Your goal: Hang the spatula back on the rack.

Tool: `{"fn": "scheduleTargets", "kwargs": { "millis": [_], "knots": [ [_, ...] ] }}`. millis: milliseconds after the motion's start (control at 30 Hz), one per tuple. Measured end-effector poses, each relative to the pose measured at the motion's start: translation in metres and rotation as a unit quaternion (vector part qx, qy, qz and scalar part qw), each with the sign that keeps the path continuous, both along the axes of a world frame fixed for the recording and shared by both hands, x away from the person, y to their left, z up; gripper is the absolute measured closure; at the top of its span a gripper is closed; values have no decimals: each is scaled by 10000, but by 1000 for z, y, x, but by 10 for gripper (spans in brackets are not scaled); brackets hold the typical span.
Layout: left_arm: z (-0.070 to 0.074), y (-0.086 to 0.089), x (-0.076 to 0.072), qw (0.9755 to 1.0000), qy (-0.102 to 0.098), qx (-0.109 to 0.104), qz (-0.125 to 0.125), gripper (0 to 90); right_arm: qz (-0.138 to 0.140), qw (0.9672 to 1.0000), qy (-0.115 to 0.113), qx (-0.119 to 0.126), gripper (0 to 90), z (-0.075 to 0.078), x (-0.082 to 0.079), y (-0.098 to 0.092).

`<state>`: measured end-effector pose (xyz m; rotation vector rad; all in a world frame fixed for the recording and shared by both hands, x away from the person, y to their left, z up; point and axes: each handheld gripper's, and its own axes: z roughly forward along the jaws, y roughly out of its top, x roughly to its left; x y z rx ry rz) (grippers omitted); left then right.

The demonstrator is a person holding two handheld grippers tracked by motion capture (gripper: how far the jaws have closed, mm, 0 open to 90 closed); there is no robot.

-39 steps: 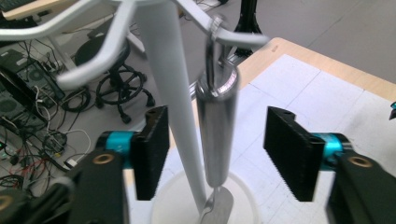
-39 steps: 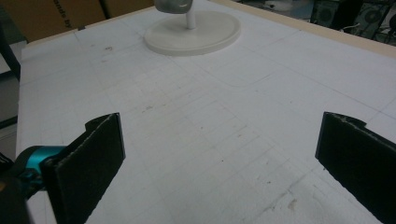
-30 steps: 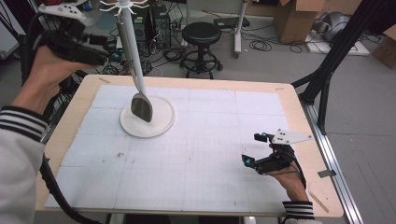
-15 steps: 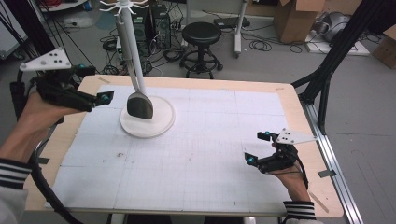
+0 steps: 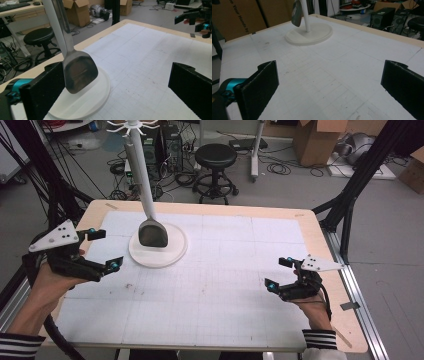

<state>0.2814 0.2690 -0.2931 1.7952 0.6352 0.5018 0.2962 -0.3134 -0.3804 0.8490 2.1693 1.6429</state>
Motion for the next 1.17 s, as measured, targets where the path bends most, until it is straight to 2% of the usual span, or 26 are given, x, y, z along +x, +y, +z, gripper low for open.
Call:
{"fn": "scheduleTargets", "kwargs": {
  "millis": [200,267,400,567,600,733,800,833,867,967,1167],
  "knots": [
    [-26,6,-6,10000,3,-37,-13,17,-10,9999,-40,-128,4,-1,-1,4],
    [-37,7,-9,10000,-6,-29,9,17,-23,9999,11,-130,4,-2,-2,4],
    [-60,4,-11,9999,58,-144,-42,17,-49,9999,4,-151,4,-3,-3,3],
    [-80,0,-11,9999,112,-39,-25,17,-33,9999,-33,-163,4,-2,-5,4],
    [-83,1,-12,9998,127,-138,-40,17,-35,9998,-35,-171,4,-2,-6,4],
    [-94,5,-15,9998,92,-181,-47,17,-22,9998,-66,-169,3,-3,-8,4],
    [-99,7,-16,9994,16,-334,-43,17,-13,9998,-66,-184,4,-3,-10,5],
    [-101,8,-14,9993,120,-335,-70,17,-2,9998,-62,-176,4,-4,-10,5],
    [-101,9,-14,9996,134,-266,-15,17,-3,9998,-45,-193,4,-4,-10,6],
    [-103,10,-12,9995,135,-270,-40,17,38,9997,-28,-220,4,-6,-10,7],
    [-102,11,-13,9991,171,-396,-21,17,36,9997,-43,-243,4,-6,-10,8]
  ]
}}
